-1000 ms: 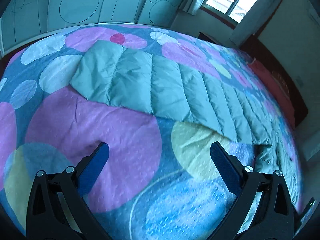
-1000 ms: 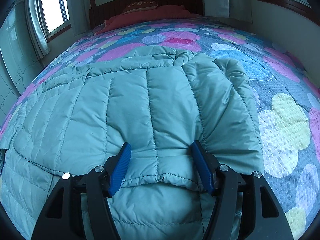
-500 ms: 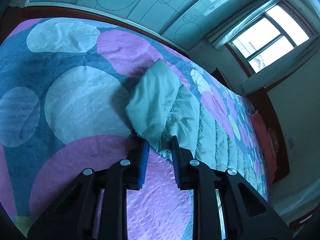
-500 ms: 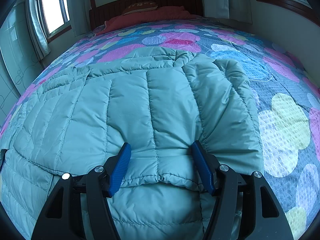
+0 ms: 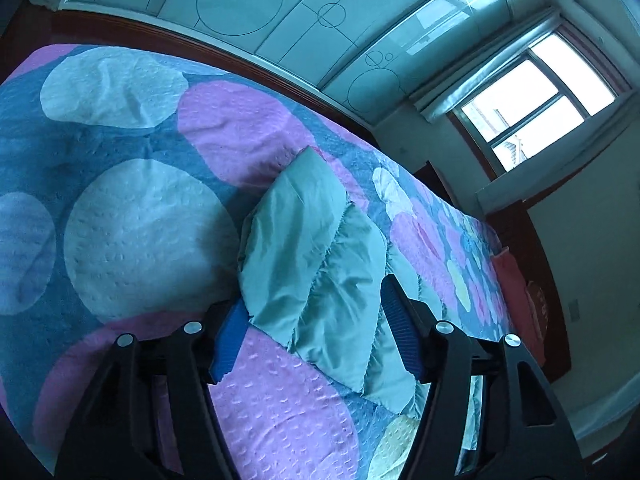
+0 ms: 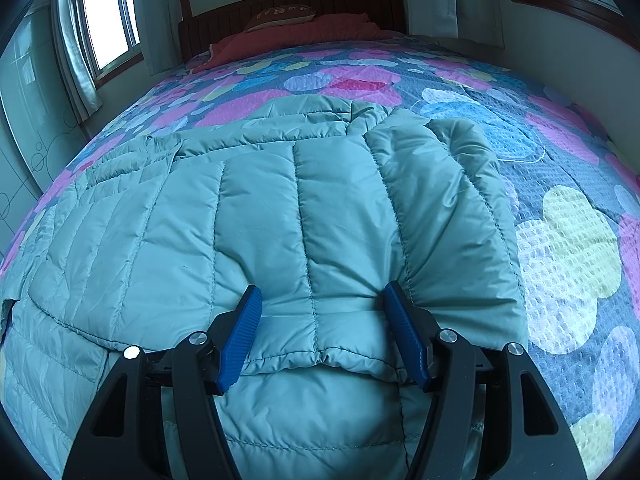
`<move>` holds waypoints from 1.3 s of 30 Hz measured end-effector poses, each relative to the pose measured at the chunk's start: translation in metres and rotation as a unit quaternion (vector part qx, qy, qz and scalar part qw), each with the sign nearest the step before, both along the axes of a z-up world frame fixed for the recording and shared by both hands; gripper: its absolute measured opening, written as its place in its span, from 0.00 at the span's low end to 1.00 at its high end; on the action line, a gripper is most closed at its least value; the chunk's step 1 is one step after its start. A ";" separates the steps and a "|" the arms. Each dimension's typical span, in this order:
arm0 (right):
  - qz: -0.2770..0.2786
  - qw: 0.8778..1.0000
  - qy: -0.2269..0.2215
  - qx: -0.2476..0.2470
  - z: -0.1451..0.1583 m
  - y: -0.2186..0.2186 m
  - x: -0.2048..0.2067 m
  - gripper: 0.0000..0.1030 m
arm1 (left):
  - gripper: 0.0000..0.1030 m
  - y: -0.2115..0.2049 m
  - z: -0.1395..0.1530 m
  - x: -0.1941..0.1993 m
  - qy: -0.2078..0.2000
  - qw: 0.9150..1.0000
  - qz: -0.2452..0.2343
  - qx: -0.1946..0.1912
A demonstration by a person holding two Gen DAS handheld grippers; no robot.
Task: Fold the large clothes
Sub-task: 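Grasp the other sleeve cuff with the left gripper, then fold the held sleeve across the jacket body with the left gripper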
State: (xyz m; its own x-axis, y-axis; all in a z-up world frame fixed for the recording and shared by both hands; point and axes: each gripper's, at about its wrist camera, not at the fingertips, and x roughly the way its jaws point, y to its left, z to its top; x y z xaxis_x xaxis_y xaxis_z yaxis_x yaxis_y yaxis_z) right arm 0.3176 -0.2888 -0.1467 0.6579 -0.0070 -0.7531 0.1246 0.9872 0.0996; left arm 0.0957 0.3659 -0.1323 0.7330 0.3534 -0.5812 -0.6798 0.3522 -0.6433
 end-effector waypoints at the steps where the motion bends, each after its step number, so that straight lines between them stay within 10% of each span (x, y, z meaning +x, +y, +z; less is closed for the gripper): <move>1: 0.000 1.000 0.000 0.000 0.000 0.000 0.000 0.61 | 0.49 -0.004 -0.001 -0.001 0.009 1.000 -0.001 0.009; 5: 0.000 1.000 -0.001 0.001 0.001 0.000 0.001 0.61 | 0.12 0.000 -0.006 0.002 0.008 1.000 -0.009 0.000; 16: 0.000 1.000 -0.004 0.008 0.002 -0.001 0.001 0.61 | 0.04 -0.092 0.066 0.071 0.033 0.974 -0.142 0.173; 26: -0.004 1.000 -0.010 0.024 0.002 -0.002 0.002 0.61 | 0.04 -0.278 0.091 0.162 0.044 0.896 -0.356 0.262; 39: -0.006 0.998 -0.020 0.051 -0.001 0.000 0.008 0.61 | 0.05 -0.462 0.032 0.209 0.091 0.795 -0.516 0.305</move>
